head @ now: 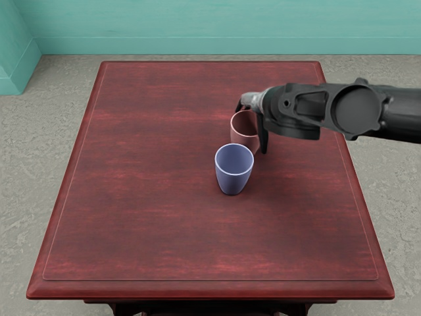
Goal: Pick up cup and place in cup with right hand
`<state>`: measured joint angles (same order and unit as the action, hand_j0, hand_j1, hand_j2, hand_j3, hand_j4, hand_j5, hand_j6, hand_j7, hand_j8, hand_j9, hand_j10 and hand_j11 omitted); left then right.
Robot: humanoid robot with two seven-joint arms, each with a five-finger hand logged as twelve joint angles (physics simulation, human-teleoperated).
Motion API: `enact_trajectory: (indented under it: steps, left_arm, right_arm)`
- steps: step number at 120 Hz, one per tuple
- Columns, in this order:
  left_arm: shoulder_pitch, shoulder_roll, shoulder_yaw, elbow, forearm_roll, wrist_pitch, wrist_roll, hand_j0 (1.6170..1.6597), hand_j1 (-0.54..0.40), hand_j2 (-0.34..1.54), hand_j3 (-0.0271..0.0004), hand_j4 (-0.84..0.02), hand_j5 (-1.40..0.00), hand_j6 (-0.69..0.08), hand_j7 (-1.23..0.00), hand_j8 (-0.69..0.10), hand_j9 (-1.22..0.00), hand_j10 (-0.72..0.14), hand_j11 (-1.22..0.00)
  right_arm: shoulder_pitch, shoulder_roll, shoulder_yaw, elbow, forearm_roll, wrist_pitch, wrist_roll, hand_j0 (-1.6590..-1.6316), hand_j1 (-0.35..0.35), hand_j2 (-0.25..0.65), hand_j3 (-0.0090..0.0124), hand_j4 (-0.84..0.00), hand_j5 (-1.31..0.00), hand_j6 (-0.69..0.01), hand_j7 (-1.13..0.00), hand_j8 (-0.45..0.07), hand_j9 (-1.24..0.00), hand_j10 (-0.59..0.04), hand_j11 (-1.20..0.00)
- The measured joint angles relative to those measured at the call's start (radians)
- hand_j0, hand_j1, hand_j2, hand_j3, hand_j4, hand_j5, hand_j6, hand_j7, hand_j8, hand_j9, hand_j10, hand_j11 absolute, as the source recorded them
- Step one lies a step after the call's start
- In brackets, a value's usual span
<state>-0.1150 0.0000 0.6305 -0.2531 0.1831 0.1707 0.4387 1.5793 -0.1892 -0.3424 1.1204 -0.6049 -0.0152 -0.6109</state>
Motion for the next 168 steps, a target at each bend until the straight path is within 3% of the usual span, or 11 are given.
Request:
enact_trajectory:
  steps: [47, 92, 103, 105, 106, 107, 112, 133, 141, 148, 168]
  left_arm:
    - [0.0, 0.0, 0.0, 0.0, 0.0, 0.0, 0.0, 1.6581, 0.349, 0.0, 0.0, 0.0, 0.0, 0.0, 0.0, 0.0, 0.0, 0.0, 0.0]
    - [0.0, 0.0, 0.0, 0.0, 0.0, 0.0, 0.0, 1.6581, 0.349, 0.0, 0.0, 0.0, 0.0, 0.0, 0.0, 0.0, 0.0, 0.0, 0.0]
    - [0.0, 0.0, 0.0, 0.0, 0.0, 0.0, 0.0, 1.6581, 0.349, 0.0, 0.0, 0.0, 0.0, 0.0, 0.0, 0.0, 0.0, 0.0, 0.0]
    - [0.0, 0.0, 0.0, 0.0, 0.0, 0.0, 0.0, 1.6581, 0.349, 0.0, 0.0, 0.0, 0.0, 0.0, 0.0, 0.0, 0.0, 0.0, 0.0]
    - [0.0, 0.0, 0.0, 0.0, 0.0, 0.0, 0.0, 1.6581, 0.349, 0.0, 0.0, 0.0, 0.0, 0.0, 0.0, 0.0, 0.0, 0.0, 0.0]
    - [0.0, 0.0, 0.0, 0.0, 0.0, 0.0, 0.0, 1.6581, 0.349, 0.0, 0.0, 0.0, 0.0, 0.0, 0.0, 0.0, 0.0, 0.0, 0.0]
    - [0.0, 0.0, 0.0, 0.0, 0.0, 0.0, 0.0, 1.6581, 0.349, 0.0, 0.0, 0.0, 0.0, 0.0, 0.0, 0.0, 0.0, 0.0, 0.0]
    - [0.0, 0.0, 0.0, 0.0, 0.0, 0.0, 0.0, 1.6581, 0.349, 0.0, 0.0, 0.0, 0.0, 0.0, 0.0, 0.0, 0.0, 0.0, 0.0]
    - [0.0, 0.0, 0.0, 0.0, 0.0, 0.0, 0.0, 1.6581, 0.349, 0.0, 0.0, 0.0, 0.0, 0.0, 0.0, 0.0, 0.0, 0.0, 0.0]
    - [0.0, 0.0, 0.0, 0.0, 0.0, 0.0, 0.0, 1.6581, 0.349, 0.0, 0.0, 0.0, 0.0, 0.0, 0.0, 0.0, 0.0, 0.0, 0.0]
    - [0.0, 0.0, 0.0, 0.0, 0.001, 0.0, 0.0, 1.6581, 0.349, 0.0, -0.0001, 0.0, 0.0, 0.0, 0.0, 0.0, 0.0, 0.0, 0.0]
  right_arm:
    - [-0.011, 0.018, 0.01, -0.019, -0.026, -0.008, 0.0, -1.658, -0.062, -0.048, 0.0, -0.243, -0.31, -0.244, -0.31, -0.243, -0.31, -0.242, -0.31]
    - [-0.018, 0.028, 0.035, -0.027, -0.027, -0.009, 0.0, -1.6581, 0.1, -0.039, 0.0002, -0.339, -0.44, -0.34, -0.44, -0.34, -0.44, -0.34, -0.44]
    - [-0.019, 0.027, 0.041, -0.026, -0.025, -0.006, 0.0, -1.6571, 0.098, -0.039, 0.0003, -0.372, -0.49, -0.331, -0.49, -0.372, -0.49, -0.371, -0.49]
    - [-0.019, 0.027, 0.042, -0.025, -0.025, -0.006, 0.0, -1.6568, 0.094, -0.048, -0.0002, -0.378, -0.5, -0.335, -0.5, -0.378, -0.5, -0.378, -0.5]
    - [-0.019, 0.026, 0.043, -0.025, -0.025, -0.006, 0.0, -1.6562, 0.078, -0.044, -0.0022, -0.381, -0.5, -0.313, -0.5, -0.38, -0.51, -0.379, -0.51]
    - [-0.019, 0.026, 0.044, -0.025, -0.024, -0.006, 0.0, -1.6561, 0.074, -0.05, -0.0004, -0.383, -0.51, -0.318, -0.5, -0.382, -0.51, -0.381, -0.51]
    - [-0.019, 0.026, 0.047, -0.024, -0.025, -0.005, 0.0, -1.6564, 0.096, -0.055, 0.0, -0.396, -0.53, -0.344, -0.52, -0.397, -0.53, -0.396, -0.53]
    - [-0.019, 0.022, 0.056, -0.017, -0.021, 0.002, 0.0, -1.6545, 0.138, -0.009, -0.0001, -0.341, -0.62, -0.286, -0.6, -0.329, -0.62, -0.444, -0.62]
    - [-0.018, 0.02, 0.059, -0.014, -0.02, 0.004, 0.0, -1.6548, 0.184, 0.074, -0.0002, -0.306, -0.65, -0.262, -0.62, -0.306, -0.64, -0.457, -0.64]
    - [-0.017, 0.015, 0.064, -0.009, -0.021, 0.004, 0.0, -1.6534, 0.144, -0.013, 0.0, -0.308, -0.66, -0.258, -0.64, -0.307, -0.66, -0.464, -0.66]
    - [-0.006, 0.003, 0.073, -0.002, -0.019, 0.008, 0.0, -1.6535, 0.214, 0.127, -0.0004, -0.266, -0.68, -0.236, -0.66, -0.287, -0.68, -0.479, -0.68]
